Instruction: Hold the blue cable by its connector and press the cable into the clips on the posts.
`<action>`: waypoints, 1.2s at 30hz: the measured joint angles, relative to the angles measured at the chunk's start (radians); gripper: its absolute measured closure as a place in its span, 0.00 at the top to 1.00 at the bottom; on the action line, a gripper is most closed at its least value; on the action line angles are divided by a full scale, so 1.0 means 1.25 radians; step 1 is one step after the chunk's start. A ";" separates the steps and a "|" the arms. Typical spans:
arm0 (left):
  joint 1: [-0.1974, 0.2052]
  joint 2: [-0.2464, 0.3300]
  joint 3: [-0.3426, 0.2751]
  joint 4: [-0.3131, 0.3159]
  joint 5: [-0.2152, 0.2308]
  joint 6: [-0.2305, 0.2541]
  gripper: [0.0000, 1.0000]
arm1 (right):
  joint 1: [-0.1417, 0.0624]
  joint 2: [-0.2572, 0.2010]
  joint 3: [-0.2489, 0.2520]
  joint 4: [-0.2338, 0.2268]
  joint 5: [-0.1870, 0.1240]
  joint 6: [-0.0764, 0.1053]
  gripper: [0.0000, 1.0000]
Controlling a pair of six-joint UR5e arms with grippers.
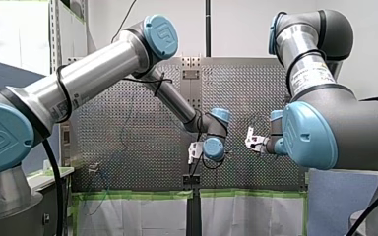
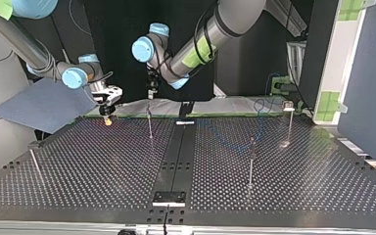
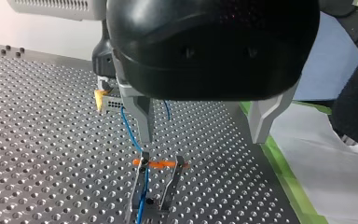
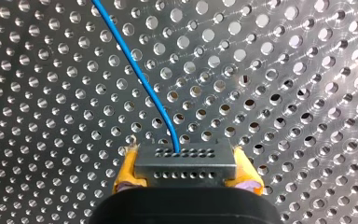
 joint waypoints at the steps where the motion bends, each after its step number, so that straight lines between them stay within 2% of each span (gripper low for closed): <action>1: -0.001 0.004 -0.006 0.003 -0.003 0.000 1.00 | 0.000 0.000 0.000 0.000 0.000 0.000 0.00; 13: -0.005 0.082 -0.088 0.079 -0.026 -0.013 1.00 | 0.000 0.001 0.000 0.004 0.000 0.002 0.00; 19: -0.009 0.132 -0.138 0.129 -0.031 -0.022 1.00 | -0.003 0.001 0.000 0.034 0.006 -0.020 0.00; 25: -0.012 0.179 -0.185 0.176 -0.052 -0.040 1.00 | -0.009 -0.003 -0.002 0.053 0.041 -0.047 0.00; 28: -0.012 0.201 -0.207 0.198 -0.066 -0.051 1.00 | -0.011 -0.015 -0.002 0.060 0.052 -0.055 0.00; 36: -0.018 0.266 -0.272 0.263 -0.116 -0.079 1.00 | -0.015 -0.075 -0.003 0.079 0.057 -0.057 0.00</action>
